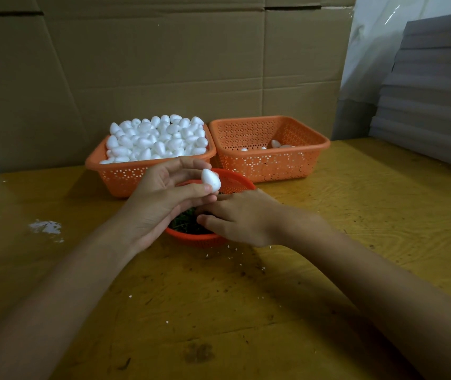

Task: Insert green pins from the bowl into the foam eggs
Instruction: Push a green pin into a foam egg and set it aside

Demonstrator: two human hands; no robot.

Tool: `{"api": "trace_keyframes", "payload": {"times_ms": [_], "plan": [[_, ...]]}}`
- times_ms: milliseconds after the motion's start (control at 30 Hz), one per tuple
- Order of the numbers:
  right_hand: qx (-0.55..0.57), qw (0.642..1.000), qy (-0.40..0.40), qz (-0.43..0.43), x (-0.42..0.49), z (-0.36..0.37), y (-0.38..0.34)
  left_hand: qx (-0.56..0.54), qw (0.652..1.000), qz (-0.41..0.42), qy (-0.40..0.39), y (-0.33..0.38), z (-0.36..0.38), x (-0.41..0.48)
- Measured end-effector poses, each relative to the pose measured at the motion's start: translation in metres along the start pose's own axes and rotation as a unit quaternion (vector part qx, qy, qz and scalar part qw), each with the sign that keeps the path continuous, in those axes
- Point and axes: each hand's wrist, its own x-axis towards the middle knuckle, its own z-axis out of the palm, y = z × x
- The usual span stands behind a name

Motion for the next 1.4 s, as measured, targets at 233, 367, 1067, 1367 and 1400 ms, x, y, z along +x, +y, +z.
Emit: {"api": "trace_keyframes", "payload": {"times_ms": [233,367,1067,1367,1400], "plan": [[0.101,0.995,0.0,0.021,0.005,-0.001,0.002,-0.046,0.999,0.022,0.019,-0.002,-0.001,0.002],[0.15,0.987,0.064,0.015,0.007,0.0,0.006,-0.063,0.997,0.028,0.039,-0.004,-0.002,0.003],[0.377,0.879,0.282,0.078,0.008,0.001,0.024,-0.099,0.993,0.037,0.052,-0.008,-0.008,0.006],[0.467,0.838,0.262,0.11,0.007,-0.004,0.025,-0.102,0.992,0.031,0.068,-0.008,-0.007,0.006],[0.456,0.842,0.265,0.113,0.007,-0.003,0.025,-0.101,0.992,0.03,0.064,-0.008,-0.007,0.006]]}}
